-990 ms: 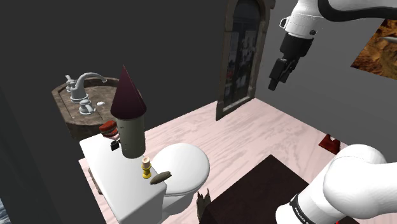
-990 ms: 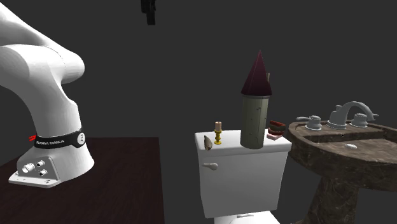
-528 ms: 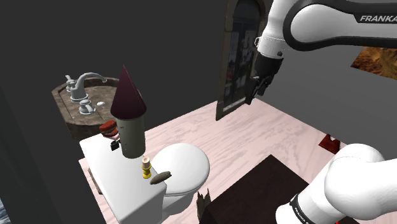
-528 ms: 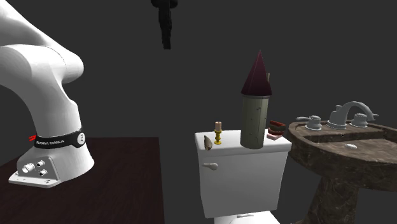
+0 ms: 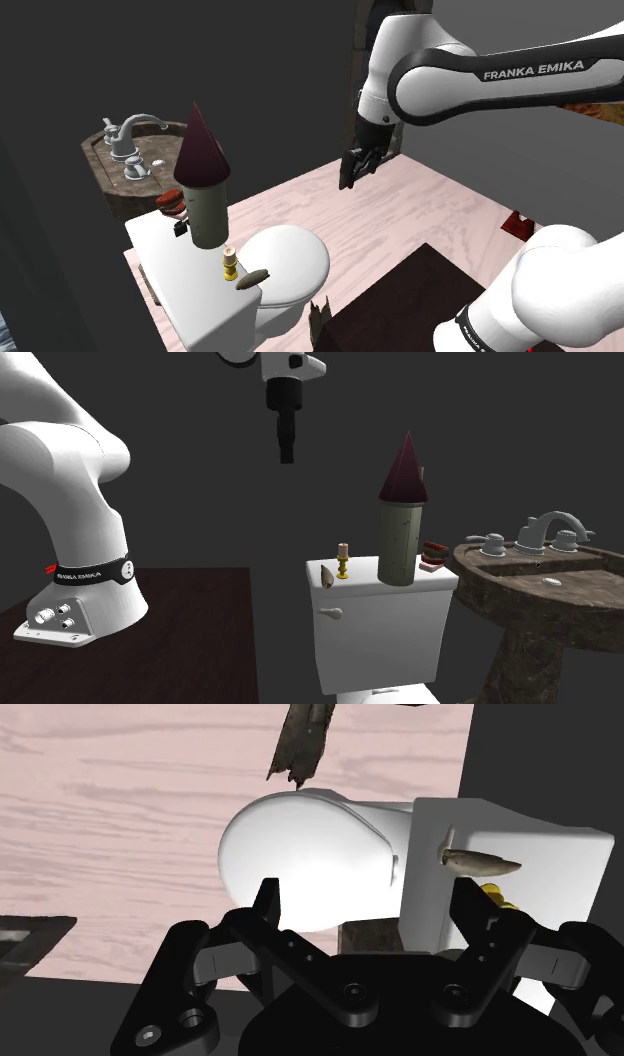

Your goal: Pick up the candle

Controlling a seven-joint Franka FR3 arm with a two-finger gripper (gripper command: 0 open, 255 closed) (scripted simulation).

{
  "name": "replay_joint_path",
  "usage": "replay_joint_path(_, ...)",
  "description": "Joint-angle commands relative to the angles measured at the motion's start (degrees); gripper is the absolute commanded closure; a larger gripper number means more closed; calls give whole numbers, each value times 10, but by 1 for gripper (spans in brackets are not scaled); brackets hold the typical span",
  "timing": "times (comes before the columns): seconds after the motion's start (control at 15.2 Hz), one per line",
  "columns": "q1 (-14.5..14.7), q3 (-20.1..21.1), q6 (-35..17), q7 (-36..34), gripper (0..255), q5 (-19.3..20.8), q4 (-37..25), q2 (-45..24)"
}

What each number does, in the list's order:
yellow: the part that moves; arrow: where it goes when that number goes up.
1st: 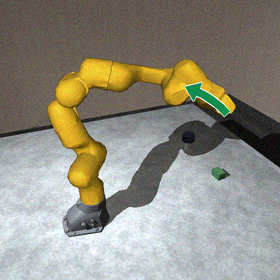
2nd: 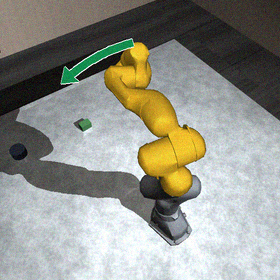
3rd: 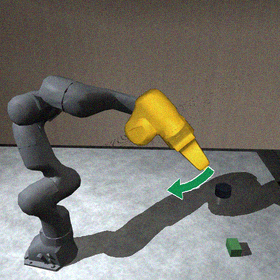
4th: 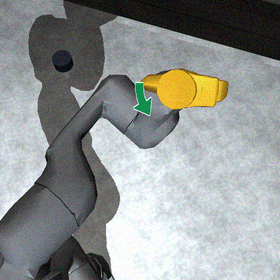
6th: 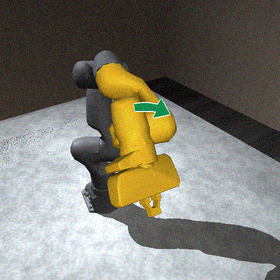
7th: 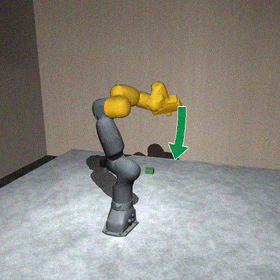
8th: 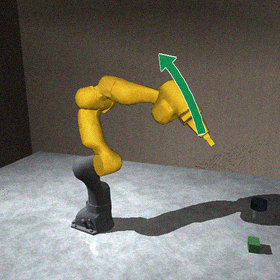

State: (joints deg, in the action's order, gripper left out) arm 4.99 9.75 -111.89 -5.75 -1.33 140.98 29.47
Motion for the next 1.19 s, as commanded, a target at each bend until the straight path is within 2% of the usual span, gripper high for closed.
replay_joint_path(0.0, 5, 16, -34, -19, 0, -5, 2, -31)
replay_joint_path(0.53, 16, 71, -152, -97, 0, 7, -32, -185)
replay_joint_path(1.12, 40, 103, -243, -207, 0, 84, -128, -384)
